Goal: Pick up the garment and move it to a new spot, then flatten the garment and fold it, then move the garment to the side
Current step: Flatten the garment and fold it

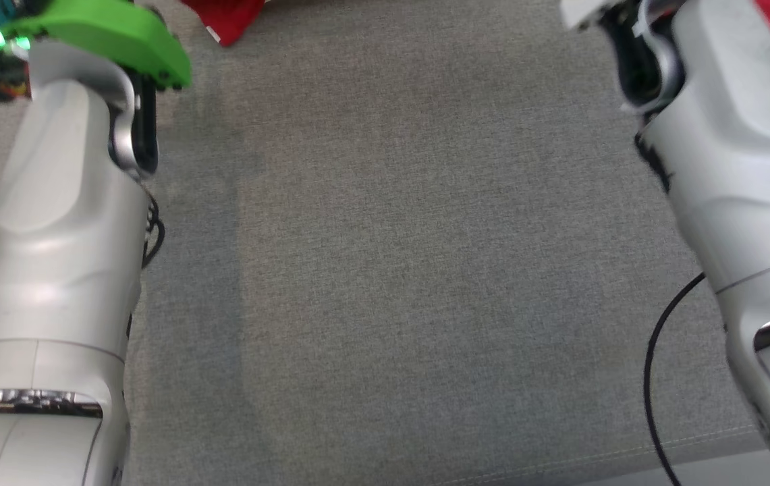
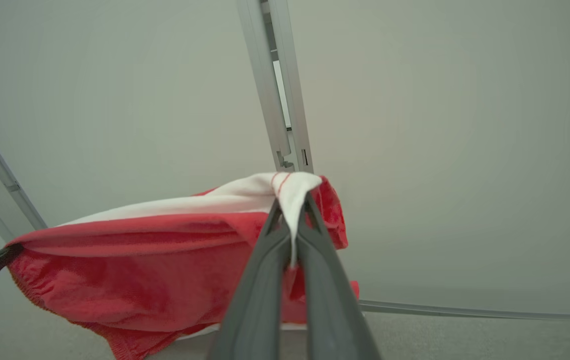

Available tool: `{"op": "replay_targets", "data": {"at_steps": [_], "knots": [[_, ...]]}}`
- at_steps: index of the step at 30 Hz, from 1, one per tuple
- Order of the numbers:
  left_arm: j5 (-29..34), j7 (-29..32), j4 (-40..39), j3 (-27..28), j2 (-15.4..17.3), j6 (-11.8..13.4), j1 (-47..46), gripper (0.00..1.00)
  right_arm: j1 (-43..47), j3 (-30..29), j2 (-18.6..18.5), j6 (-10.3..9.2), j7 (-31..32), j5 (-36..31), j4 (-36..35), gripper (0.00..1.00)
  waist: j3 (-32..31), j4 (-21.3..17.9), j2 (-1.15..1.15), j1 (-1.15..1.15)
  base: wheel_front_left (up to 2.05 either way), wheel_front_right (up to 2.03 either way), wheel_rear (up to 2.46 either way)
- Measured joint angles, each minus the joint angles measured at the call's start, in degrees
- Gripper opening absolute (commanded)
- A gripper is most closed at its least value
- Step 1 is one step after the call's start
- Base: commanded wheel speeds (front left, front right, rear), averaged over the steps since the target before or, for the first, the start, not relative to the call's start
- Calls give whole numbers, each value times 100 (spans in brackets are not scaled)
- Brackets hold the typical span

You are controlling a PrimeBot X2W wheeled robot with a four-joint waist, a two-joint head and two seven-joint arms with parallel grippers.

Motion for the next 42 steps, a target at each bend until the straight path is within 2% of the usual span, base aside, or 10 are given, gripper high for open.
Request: {"op": "replay_targets", "data": {"at_steps": [4,8,12,18,27,32,35,39,42], "knots": [[34,0,327,204,-76,-27,515,0,456,430,164,-1,-110,263,531,0,98,-78,0,-1,0,0,0],[279,0,232,222,-183,-141,1070,0,1047,610,120,-3,-146,592,549,0,138,-64,0,-1,0,0,0],[577,0,-207,145,-250,-357,1789,0,1898,460,-86,-3,-164,726,-119,0,23,-13,0,-1,0,0,0],[891,1,-1238,24,-314,-531,3172,0,3530,84,-339,-3,-164,628,-1332,0,-357,55,0,-1,0,0,0],[1216,0,-3272,-9,-328,-464,5481,0,6035,-601,-609,-1,-164,159,-3092,0,-1120,131,0,-1,0,0,0],[1269,168,-4099,-98,-256,-364,6410,0,7187,-1000,-534,4,-74,-64,-3866,0,-1468,199,0,-1,0,0,0],[1281,412,-4656,-146,-193,-257,6730,0,7619,-1227,-441,4,186,-189,-4365,0,-1621,241,0,-2,0,0,0],[1218,808,-5189,-256,-171,-258,6951,0,7880,-1606,-358,3,681,-358,-5000,0,-1667,294,0,-1,0,0,0],[1065,1065,-5114,-319,-177,-332,6842,0,7657,-1709,-389,3,895,-365,-5043,0,-1520,295,0,-1,0,0,0]]}}
